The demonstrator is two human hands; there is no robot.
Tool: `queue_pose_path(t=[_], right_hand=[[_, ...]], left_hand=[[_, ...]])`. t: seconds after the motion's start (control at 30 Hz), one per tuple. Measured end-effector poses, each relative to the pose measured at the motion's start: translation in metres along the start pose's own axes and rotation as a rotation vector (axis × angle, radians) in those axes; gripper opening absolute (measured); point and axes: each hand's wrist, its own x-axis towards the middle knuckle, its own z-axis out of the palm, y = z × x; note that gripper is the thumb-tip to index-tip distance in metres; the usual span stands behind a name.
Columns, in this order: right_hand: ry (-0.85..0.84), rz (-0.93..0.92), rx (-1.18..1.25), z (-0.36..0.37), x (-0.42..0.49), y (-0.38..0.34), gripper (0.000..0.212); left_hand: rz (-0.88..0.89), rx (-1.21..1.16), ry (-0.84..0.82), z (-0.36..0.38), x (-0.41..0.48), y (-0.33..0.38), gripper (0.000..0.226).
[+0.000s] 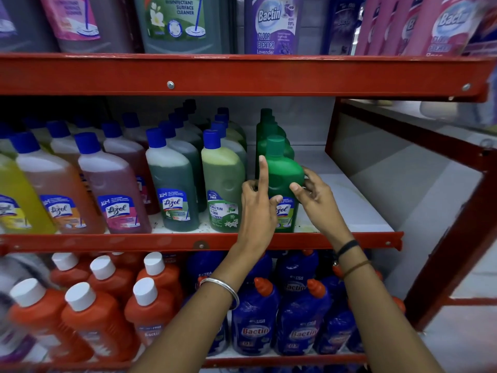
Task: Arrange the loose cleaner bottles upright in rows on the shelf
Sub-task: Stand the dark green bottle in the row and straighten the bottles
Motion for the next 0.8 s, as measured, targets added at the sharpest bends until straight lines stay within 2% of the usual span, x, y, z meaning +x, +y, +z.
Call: queue_pose_path(t=[0.13,0.23,0.3,0.37,0.4,0.47,0.53,0.6,0.7,0.8], right_hand=[[0.035,0.003,-0.017,0.003,-0.003,-0.001,0.04],[0.103,0.051,0.009,0.015,-0.009,-0.003,0.041],[0.335,0.011,-0.085,0.025,-0.022,-0.007,0.045],[0.543,-0.16,-0.187,0.042,-0.042,-0.016,0.039],[0.541,-0.239,-0.21,0.053,-0.051,-0.02,0.035],[0.343,-0.26,-0.209,0.085,-0.064,-0.026,0.035],[0.097,-0.132,-0.261,0.114,-0.065,-0.019,0.043],[-0.017,0.017,-0.326,0.134,-0.055,-0.007,0.056],[-0.005,0.158,-0.295,0.143,-0.038,-0.003,0.069],[0.041,0.171,-0.306,0.142,-0.029,-0.007,0.068]], left_hand=[[-0.022,-0.028,-0.048,-0.004,-0.005,0.002,0.078],[0.025,0.004,0.018,-0.018,-0.014,-0.004,0.062],[0.035,0.035,0.151,-0.031,-0.019,-0.015,0.05],[-0.026,0.023,0.246,-0.044,-0.023,-0.029,0.048],[-0.075,-0.002,0.252,-0.049,-0.024,-0.036,0.05],[-0.17,-0.059,0.18,-0.059,-0.027,-0.049,0.056],[-0.234,-0.088,0.046,-0.064,-0.027,-0.06,0.068],[-0.269,-0.075,-0.13,-0.068,-0.025,-0.073,0.086],[-0.243,-0.069,-0.315,-0.073,-0.023,-0.084,0.106],[-0.273,-0.048,-0.365,-0.081,-0.024,-0.08,0.107]])
